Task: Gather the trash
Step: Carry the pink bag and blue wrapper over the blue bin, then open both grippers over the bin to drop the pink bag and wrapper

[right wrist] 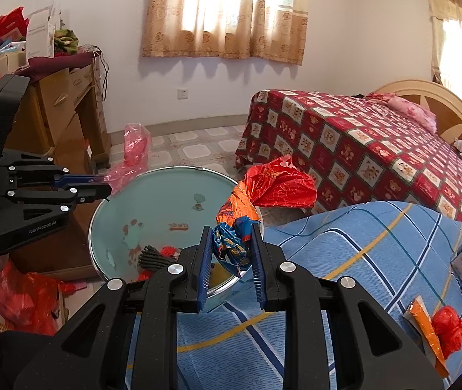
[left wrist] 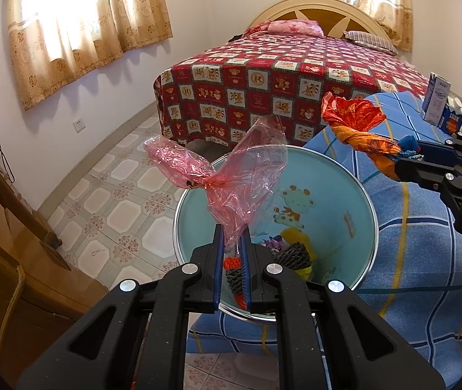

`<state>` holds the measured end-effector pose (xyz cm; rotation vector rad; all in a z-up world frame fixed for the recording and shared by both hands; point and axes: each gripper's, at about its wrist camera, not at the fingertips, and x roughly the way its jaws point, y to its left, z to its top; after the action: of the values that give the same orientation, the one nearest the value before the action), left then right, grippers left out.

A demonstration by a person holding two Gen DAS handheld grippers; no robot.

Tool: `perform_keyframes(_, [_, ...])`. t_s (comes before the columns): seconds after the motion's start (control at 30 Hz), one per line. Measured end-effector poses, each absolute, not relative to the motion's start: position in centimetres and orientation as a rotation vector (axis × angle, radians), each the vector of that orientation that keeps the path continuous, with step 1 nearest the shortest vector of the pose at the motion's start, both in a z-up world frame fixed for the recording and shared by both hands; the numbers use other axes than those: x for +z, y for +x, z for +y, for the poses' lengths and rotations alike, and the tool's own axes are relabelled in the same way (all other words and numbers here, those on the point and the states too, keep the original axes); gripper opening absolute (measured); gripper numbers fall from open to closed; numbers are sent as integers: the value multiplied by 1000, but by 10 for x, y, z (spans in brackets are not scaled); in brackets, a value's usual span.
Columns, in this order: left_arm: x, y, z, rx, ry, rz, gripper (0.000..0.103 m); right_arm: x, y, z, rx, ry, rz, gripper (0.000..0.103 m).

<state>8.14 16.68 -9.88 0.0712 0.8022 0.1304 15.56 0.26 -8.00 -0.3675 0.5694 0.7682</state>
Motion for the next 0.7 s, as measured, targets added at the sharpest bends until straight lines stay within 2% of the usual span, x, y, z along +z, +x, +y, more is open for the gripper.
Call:
perform_keyframes(0.33, [-99,81,166,123,68,801,10,-80,152,9,798,-378,562,23])
perform_keyframes(0.4, [-99,82,161,113,68,797,14,-81,151,12,816,-383,569,25])
perform_keyframes(0.43, [-98,82,159,113,67,793,19,-82,150,12,826,-382,566,29])
perform_keyframes(0.47, [-98,82,157,112,66,792,28,-81,151,11,824,-383,562,41])
perform_keyframes(0.5, [-98,82,155,109,66,790,30,-82,151,11,819,-382,560,47])
perform_keyframes(0.57, [-98,83,153,112,72,790,33,-84,151,11,820,-373,571,50])
perform_keyframes(0.63, [-98,83,153,120,69,787,44,-84,150,11,812,-373,572,52])
perform_keyframes(0.7, [-98,83,154,128,67,785,49,-84,150,11,808,-370,573,54])
